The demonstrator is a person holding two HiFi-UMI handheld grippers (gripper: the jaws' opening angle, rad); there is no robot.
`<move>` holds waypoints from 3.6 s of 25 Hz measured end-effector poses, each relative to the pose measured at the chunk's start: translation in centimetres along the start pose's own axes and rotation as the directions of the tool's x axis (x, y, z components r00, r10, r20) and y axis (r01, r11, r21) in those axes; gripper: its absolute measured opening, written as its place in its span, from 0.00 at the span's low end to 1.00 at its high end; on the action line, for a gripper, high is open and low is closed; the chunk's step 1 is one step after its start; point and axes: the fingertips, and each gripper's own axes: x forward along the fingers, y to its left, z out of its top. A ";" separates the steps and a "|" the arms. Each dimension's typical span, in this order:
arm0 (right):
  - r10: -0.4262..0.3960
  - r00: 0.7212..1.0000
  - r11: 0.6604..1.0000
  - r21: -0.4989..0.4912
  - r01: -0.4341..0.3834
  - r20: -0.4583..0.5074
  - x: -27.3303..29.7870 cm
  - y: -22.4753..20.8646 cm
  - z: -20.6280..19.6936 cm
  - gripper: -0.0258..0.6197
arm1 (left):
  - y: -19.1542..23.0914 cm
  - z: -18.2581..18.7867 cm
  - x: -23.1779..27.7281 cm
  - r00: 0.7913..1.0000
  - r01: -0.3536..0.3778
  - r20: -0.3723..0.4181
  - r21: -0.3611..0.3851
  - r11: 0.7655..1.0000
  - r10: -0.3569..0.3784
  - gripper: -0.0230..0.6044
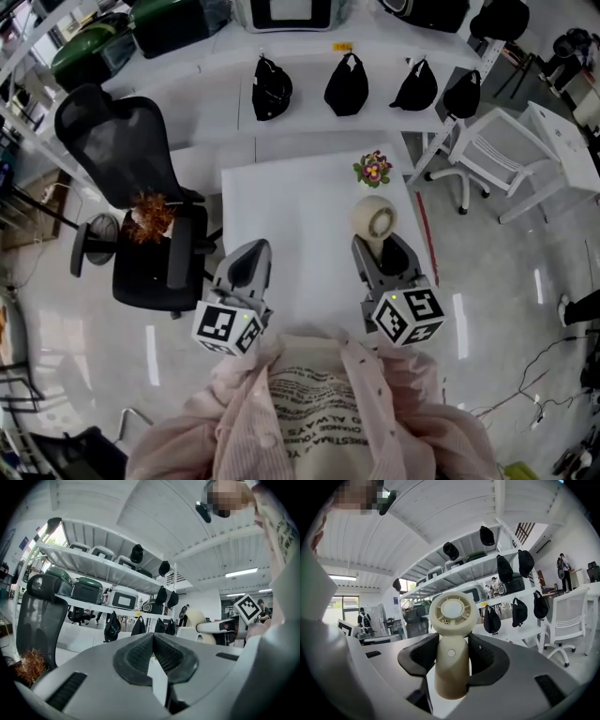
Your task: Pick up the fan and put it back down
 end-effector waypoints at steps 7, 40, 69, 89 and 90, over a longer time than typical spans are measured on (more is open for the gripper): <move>0.004 1.000 1.000 -0.006 -0.004 0.011 0.8 -0.3 0.1 0.33 | 0.8 0.0 0.7 1.000 -0.006 0.002 -0.009 1.000 0.006 0.04; 0.106 0.961 0.994 0.024 -0.103 -0.257 8.9 -1.5 -9.7 0.33 | 3.8 -10.6 4.9 0.962 -0.029 -0.271 -0.063 0.998 0.010 0.04; 0.168 0.748 0.981 0.032 -0.192 -0.642 17.3 -1.8 -30.9 0.33 | 8.0 -27.2 6.9 0.859 -0.203 -0.509 -0.230 0.952 0.060 0.04; 0.116 0.624 0.977 -0.025 -0.213 -0.772 16.5 -1.8 -35.1 0.33 | 7.8 -30.0 6.9 0.829 -0.229 -0.556 -0.246 0.942 0.056 0.04; 0.114 0.623 0.975 -0.034 -0.220 -0.774 16.4 -1.7 -35.1 0.33 | 7.7 -30.0 6.9 0.829 -0.229 -0.557 -0.245 0.942 0.057 0.04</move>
